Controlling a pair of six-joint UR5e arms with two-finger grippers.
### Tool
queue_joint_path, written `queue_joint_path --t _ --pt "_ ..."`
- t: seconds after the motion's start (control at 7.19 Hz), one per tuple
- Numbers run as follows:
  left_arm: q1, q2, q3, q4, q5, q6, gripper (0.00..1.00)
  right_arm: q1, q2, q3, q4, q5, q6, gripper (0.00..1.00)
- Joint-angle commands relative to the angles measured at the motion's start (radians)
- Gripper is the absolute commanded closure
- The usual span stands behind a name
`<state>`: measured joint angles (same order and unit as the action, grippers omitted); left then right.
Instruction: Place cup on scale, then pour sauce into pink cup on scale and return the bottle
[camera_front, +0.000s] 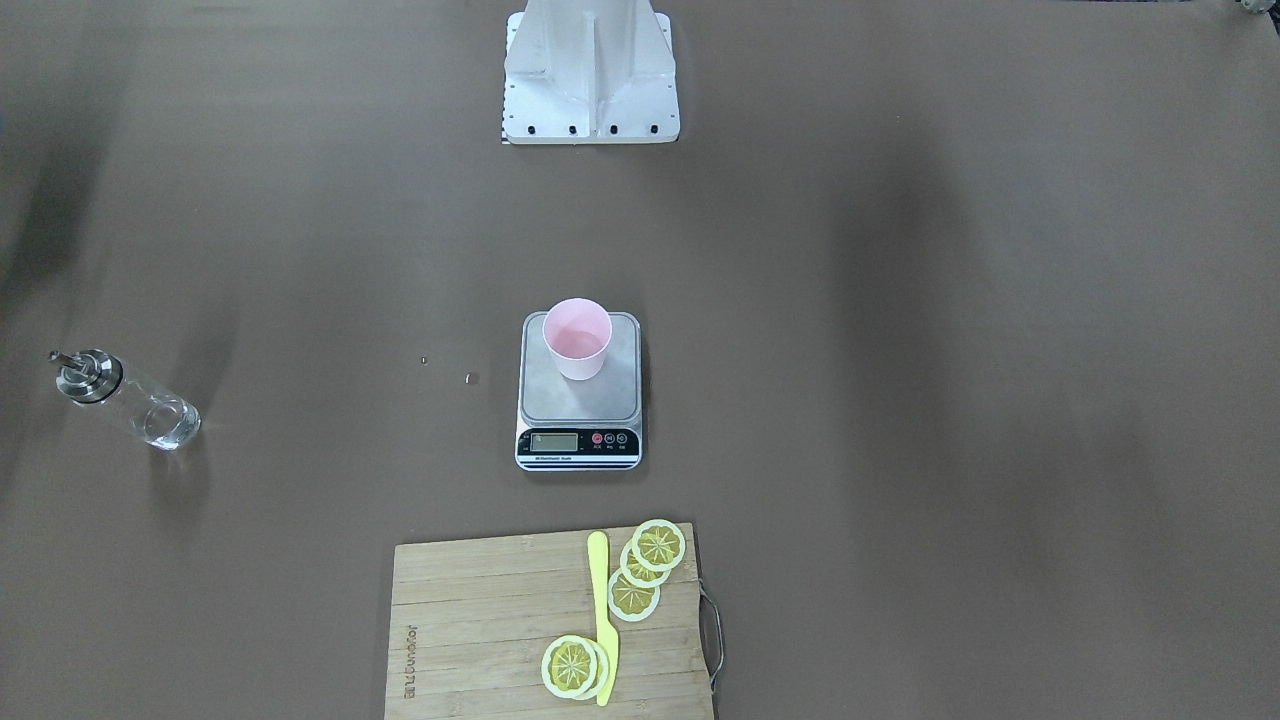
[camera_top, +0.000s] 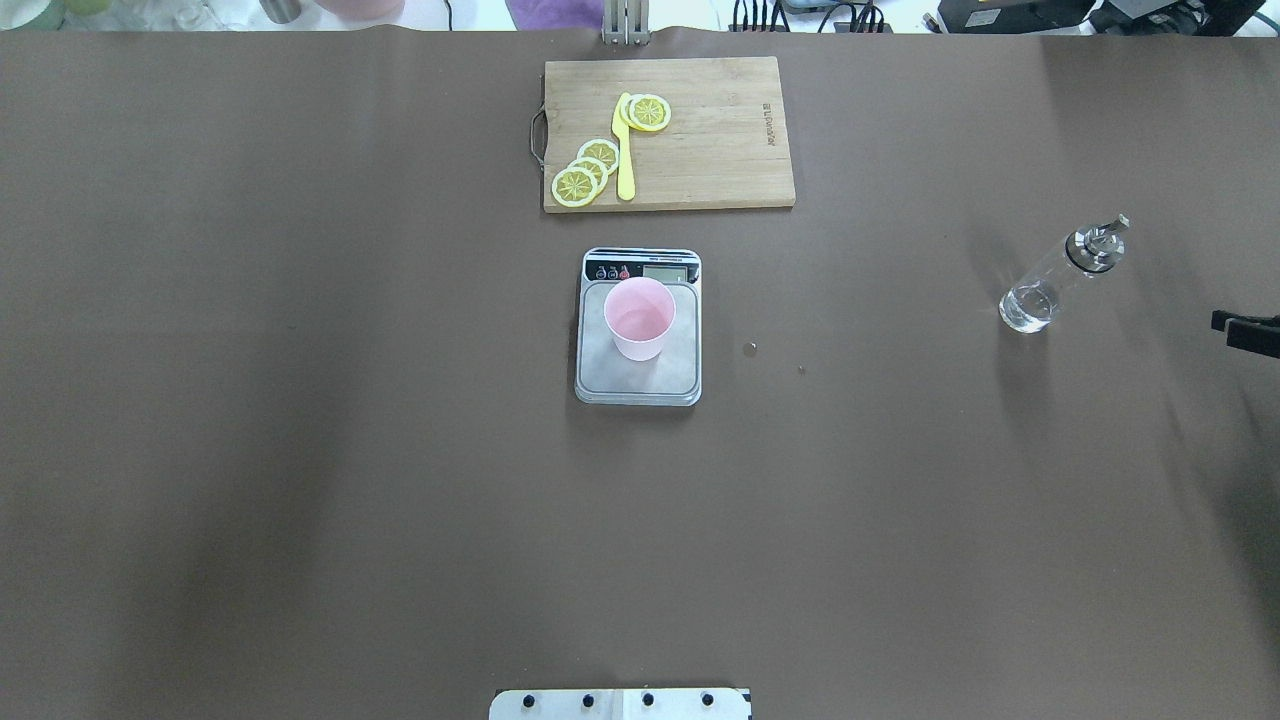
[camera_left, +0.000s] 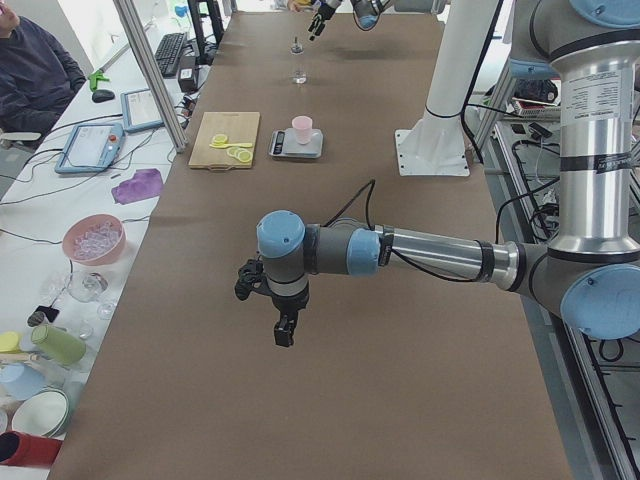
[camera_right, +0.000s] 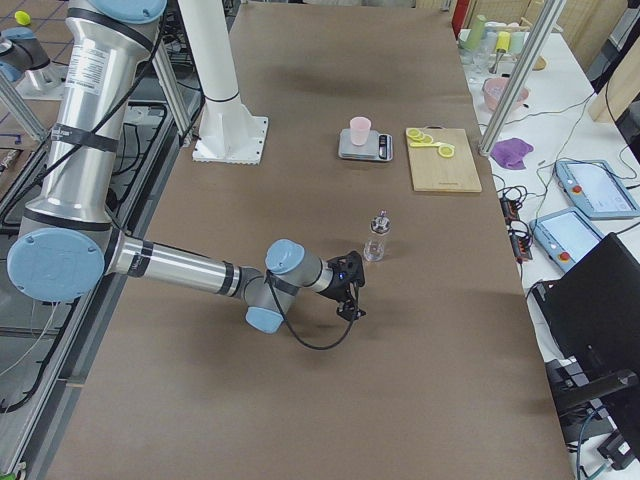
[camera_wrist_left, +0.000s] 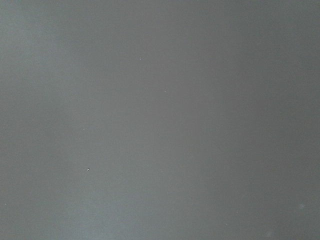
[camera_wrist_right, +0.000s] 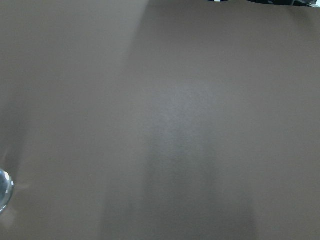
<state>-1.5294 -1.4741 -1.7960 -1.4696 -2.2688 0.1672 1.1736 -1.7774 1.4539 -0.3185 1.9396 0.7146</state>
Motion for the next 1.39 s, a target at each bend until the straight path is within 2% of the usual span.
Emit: queue_joint_path --t 0.0,0.14,0.28,0.56,0.7,0.97,1.25 --pt "0.000 0.000 0.000 0.000 0.000 0.000 0.01 0.194 0.100 0.008 -0.353 0.220 -0.218 0.00" --pt "0.000 0.000 0.000 0.000 0.000 0.000 0.01 0.237 0.154 0.010 -0.542 0.290 -0.321 0.00" --pt "0.000 -0.002 0.001 0.000 0.000 0.000 0.01 0.274 0.221 0.014 -0.711 0.314 -0.421 0.00" --pt "0.000 -0.002 0.007 0.000 0.002 0.000 0.01 0.281 0.281 0.060 -1.065 0.312 -0.562 0.00" --pt "0.000 -0.002 0.015 0.000 0.002 0.000 0.01 0.306 0.314 0.066 -1.187 0.300 -0.678 0.00" --pt "0.000 -0.002 0.012 0.020 0.002 0.000 0.01 0.322 0.322 0.083 -1.319 0.317 -0.747 0.00" --pt "0.000 -0.031 0.007 0.087 0.002 0.002 0.01 0.325 0.308 0.080 -1.320 0.303 -0.739 0.00"
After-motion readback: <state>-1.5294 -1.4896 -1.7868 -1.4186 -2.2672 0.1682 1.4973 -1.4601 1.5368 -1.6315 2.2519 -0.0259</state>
